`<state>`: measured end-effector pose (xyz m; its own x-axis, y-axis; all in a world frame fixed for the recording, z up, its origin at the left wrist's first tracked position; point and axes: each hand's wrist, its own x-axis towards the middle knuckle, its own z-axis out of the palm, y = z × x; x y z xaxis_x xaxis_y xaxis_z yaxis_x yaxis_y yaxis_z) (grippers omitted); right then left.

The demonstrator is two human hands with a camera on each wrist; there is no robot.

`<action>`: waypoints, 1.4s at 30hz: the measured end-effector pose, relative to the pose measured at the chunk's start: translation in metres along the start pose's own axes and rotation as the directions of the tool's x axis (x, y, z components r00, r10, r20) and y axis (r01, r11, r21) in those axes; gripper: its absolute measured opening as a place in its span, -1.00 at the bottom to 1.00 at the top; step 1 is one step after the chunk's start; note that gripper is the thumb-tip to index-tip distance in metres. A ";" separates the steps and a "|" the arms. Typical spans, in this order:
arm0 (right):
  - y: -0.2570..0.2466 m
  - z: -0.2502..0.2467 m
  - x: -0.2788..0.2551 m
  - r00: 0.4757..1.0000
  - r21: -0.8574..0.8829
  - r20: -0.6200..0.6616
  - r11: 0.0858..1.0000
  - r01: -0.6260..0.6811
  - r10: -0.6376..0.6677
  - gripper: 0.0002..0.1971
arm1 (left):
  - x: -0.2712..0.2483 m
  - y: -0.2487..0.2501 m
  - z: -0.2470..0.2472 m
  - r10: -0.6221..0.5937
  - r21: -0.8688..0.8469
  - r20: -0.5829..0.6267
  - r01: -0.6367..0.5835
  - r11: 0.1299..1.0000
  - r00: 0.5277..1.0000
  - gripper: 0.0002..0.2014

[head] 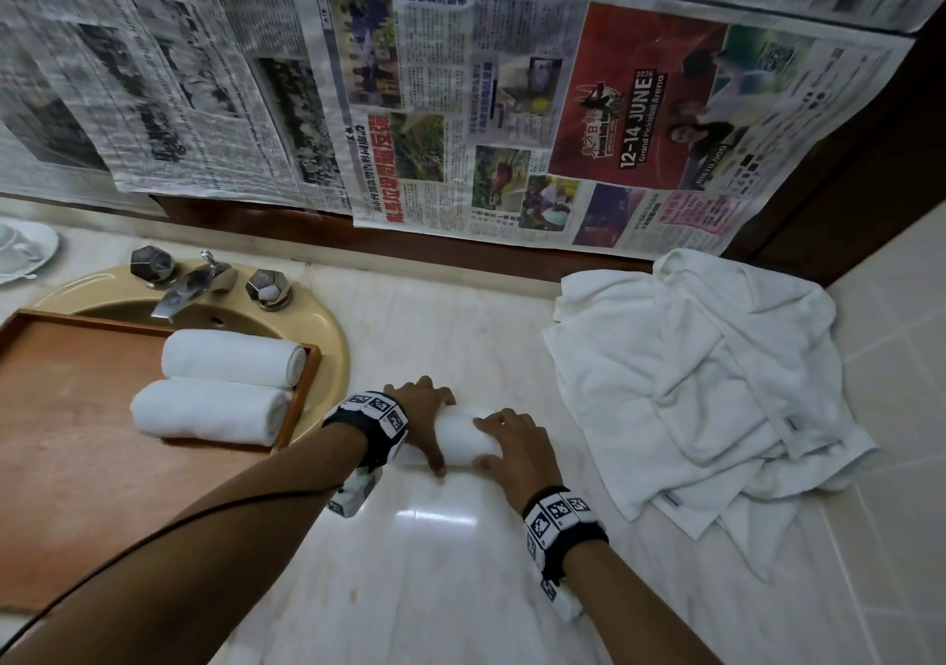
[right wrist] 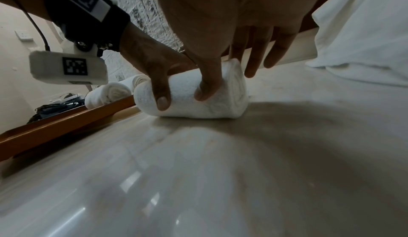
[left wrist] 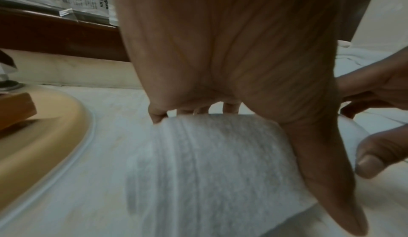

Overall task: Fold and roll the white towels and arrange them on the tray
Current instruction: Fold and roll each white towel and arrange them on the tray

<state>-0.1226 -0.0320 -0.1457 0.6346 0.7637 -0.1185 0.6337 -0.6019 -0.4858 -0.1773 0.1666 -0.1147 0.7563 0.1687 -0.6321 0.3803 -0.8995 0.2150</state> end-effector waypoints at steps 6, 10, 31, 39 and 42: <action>0.000 0.003 -0.007 0.999 -0.009 -0.024 0.999 0.038 -0.038 -0.46 | -0.002 0.001 0.002 0.029 0.085 -0.049 -0.025 0.996 0.998 0.15; 0.004 0.007 -0.009 0.996 0.006 -0.070 0.999 0.051 -0.050 -0.43 | -0.006 -0.001 0.006 0.008 0.048 -0.053 -0.005 0.999 0.999 0.11; -0.006 -0.002 -0.003 0.949 0.319 0.296 0.925 -0.207 0.110 0.34 | -0.055 -0.025 0.076 0.289 0.118 -0.445 -0.265 0.957 0.848 -0.07; -0.015 0.002 -0.023 0.990 0.416 0.140 0.907 -0.073 0.015 -0.29 | -0.068 -0.027 0.074 0.179 0.066 -0.427 -0.166 0.984 0.886 -0.01; -0.021 -0.004 -0.031 0.994 0.490 0.111 0.870 -0.061 0.007 -0.42 | -0.070 -0.029 0.068 0.176 0.068 -0.395 -0.162 0.984 0.902 -0.13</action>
<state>-0.1538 -0.0443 -0.1288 0.5864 0.7804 -0.2173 0.2958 -0.4560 -0.8394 -0.2777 0.1539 -0.1269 0.9591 0.1536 -0.2377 0.2158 -0.9402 0.2634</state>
